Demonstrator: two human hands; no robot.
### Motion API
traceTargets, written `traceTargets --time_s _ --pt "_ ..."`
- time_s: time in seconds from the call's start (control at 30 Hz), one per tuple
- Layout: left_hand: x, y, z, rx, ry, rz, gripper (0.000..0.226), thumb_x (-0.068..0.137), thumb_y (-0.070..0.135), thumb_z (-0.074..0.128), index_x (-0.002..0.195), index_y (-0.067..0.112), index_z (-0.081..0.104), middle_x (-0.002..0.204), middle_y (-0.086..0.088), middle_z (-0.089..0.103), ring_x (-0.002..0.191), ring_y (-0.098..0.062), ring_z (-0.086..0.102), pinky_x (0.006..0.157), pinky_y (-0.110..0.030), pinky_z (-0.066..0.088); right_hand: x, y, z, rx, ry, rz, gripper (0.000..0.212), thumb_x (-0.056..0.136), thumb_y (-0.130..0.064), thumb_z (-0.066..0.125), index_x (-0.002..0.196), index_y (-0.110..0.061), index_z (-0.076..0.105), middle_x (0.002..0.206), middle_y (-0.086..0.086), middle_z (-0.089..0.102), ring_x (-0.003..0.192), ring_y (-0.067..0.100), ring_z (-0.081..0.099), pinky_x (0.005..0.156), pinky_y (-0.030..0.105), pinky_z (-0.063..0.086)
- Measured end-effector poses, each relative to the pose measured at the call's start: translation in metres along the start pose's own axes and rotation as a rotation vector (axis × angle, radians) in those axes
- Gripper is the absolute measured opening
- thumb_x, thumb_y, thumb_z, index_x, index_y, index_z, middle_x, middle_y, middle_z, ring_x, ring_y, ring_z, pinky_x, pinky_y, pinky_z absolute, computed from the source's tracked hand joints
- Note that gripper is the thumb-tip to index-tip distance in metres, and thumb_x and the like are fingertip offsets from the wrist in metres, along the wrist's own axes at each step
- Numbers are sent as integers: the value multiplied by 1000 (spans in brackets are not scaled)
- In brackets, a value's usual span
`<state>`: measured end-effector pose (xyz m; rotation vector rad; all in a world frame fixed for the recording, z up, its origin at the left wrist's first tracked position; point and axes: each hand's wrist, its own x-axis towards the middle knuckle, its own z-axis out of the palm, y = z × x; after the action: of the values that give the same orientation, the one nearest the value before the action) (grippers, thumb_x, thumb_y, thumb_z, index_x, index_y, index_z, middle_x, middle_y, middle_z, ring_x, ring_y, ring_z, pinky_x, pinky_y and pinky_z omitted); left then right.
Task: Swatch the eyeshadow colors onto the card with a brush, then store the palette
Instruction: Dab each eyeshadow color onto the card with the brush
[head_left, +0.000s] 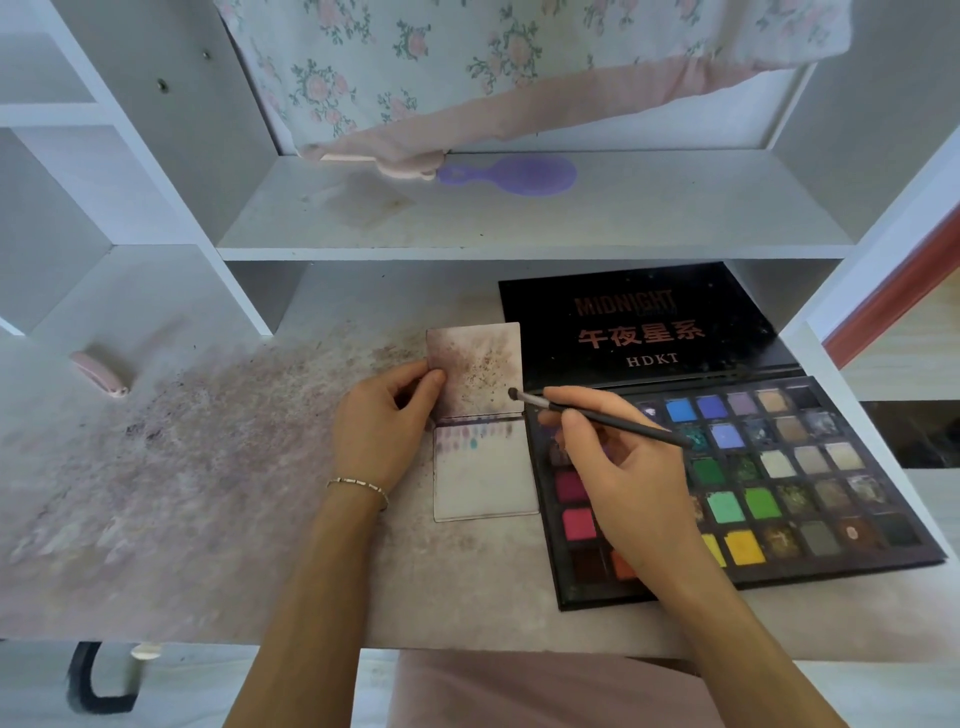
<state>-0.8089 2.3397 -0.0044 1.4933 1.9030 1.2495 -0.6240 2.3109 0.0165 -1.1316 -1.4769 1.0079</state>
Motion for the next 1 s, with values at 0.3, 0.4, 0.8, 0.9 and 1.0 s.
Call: traceTargets --time_s 0.3,0.4,0.8,0.9,1.0 --pt "1 -3 2 8 -1 16 16 88 19 60 98 16 72 81 4 67 68 5 54 74 -25 47 -15 6 -55 -192 209 -58 29 87 -5 54 85 -34 55 79 -12 62 76 2 60 62 10 47" --pt "1 -2 2 15 11 12 16 87 18 60 97 15 73 77 12 64 68 5 54 74 -24 47 -20 12 -74 -305 269 -48 28 87 -6 55 86 -34 51 82 -16 59 81 -8 57 61 9 47" --pt "1 -3 -1 72 6 26 21 89 18 58 104 11 70 87 9 62 80 -11 58 71 -17 42 -25 28 -95 -469 377 -32 13 85 -5 56 86 -19 54 77 -16 54 77 -9 54 62 3 42" --pt "1 2 3 82 -6 34 21 89 18 58 104 10 70 88 10 62 82 -11 58 71 -21 43 -27 30 -98 -499 372 -2 13 85 -7 56 85 -20 53 77 -17 53 75 0 56 60 12 41" --pt "2 0 2 76 -5 26 22 89 18 58 106 10 69 91 10 62 83 -11 58 73 -21 44 -25 28 -97 -501 366 23 13 84 -6 56 82 -19 53 75 -15 53 73 3 54 59 15 38"
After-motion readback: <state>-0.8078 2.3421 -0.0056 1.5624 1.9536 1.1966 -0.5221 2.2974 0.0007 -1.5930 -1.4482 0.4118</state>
